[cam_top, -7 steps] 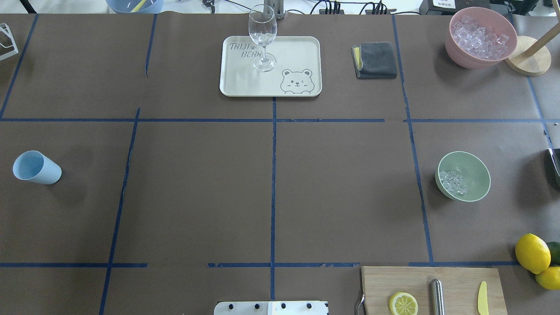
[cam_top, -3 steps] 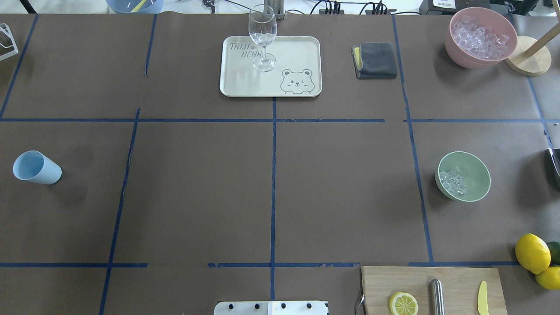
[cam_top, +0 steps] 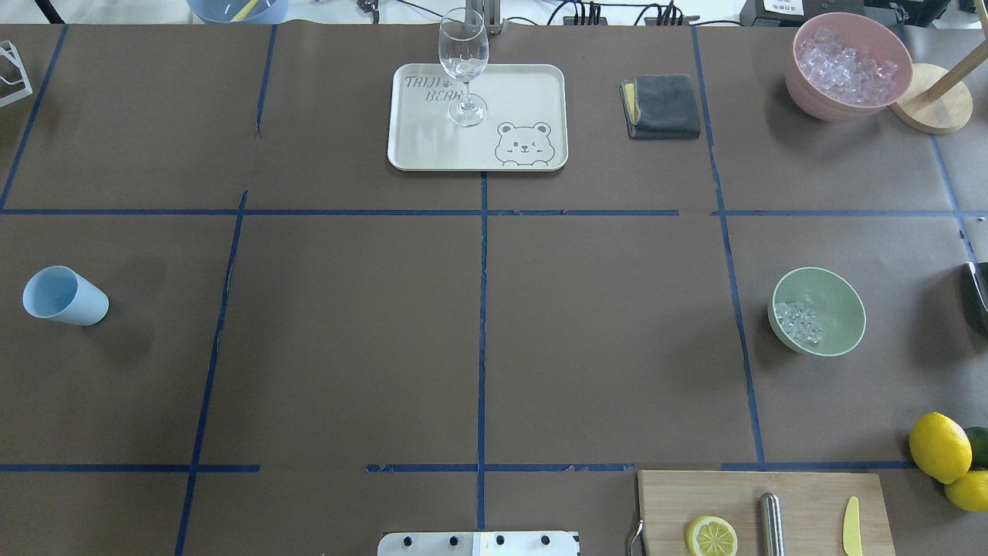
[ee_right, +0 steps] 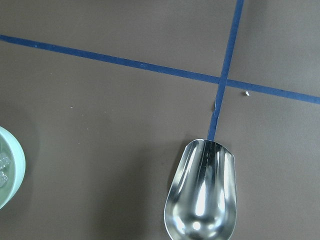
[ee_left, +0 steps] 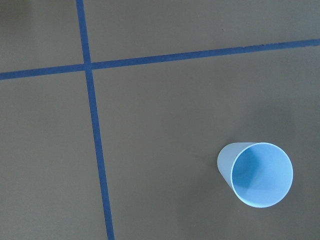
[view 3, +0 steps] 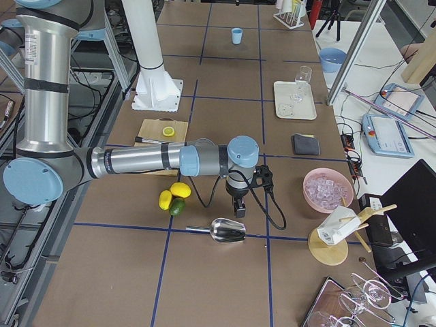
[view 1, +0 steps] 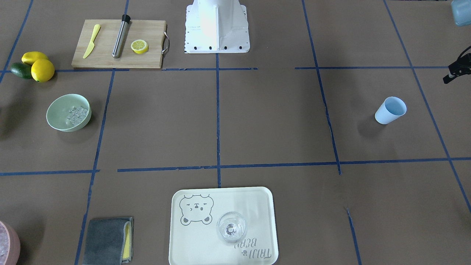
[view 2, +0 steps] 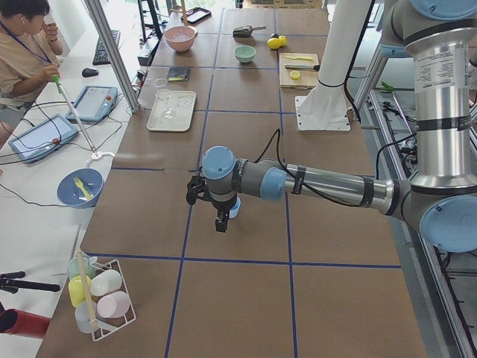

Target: Pour ice into bowl

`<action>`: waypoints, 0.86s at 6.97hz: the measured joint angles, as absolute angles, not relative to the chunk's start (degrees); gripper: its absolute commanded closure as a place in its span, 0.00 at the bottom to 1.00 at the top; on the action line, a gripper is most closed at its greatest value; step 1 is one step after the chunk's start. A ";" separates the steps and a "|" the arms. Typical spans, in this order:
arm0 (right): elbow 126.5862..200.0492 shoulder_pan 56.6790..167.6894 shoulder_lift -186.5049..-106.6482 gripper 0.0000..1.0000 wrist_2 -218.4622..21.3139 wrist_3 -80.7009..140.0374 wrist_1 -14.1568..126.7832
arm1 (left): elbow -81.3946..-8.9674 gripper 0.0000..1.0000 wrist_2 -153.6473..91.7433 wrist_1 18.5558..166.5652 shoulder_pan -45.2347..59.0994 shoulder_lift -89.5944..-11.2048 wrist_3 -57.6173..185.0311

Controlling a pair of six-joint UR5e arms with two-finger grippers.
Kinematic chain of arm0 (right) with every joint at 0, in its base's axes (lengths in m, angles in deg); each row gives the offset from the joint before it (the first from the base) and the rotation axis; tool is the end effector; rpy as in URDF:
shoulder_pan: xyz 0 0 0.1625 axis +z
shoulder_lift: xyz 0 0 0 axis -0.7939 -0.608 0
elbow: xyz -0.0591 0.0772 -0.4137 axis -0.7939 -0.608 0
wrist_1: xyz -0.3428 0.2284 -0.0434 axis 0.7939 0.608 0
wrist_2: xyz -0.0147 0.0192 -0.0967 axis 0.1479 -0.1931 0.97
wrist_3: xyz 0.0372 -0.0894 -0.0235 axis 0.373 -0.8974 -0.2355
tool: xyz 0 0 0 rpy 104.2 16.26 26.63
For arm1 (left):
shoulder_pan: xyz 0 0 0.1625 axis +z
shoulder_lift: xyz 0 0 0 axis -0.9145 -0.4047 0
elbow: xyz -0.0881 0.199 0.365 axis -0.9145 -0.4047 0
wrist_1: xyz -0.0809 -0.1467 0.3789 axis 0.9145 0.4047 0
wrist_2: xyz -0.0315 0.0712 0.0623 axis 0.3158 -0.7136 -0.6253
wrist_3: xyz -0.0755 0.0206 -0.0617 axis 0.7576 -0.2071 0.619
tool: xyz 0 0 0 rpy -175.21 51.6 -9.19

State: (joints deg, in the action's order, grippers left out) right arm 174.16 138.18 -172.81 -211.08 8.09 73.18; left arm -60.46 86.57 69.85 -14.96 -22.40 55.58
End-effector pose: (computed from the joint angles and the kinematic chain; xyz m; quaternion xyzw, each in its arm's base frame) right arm 0.0278 -0.4518 0.5950 0.0353 -0.3864 -0.0897 0.9173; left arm 0.0103 -0.4408 0.5737 0.0339 0.4215 0.0595 0.9042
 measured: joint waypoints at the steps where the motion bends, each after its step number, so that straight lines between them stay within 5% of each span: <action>1: 174.23 137.75 -172.75 0.00 -211.10 8.21 73.17 | -60.15 0.00 86.54 70.03 -15.06 -22.23 55.48; 6: 174.61 136.08 -171.09 0.00 -211.05 12.32 73.20 | -56.60 0.00 85.30 71.28 -20.04 -21.67 48.72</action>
State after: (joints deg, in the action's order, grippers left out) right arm 174.61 136.08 -171.09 -211.05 12.32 73.20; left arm -56.60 85.30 71.28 -20.04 -21.67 48.72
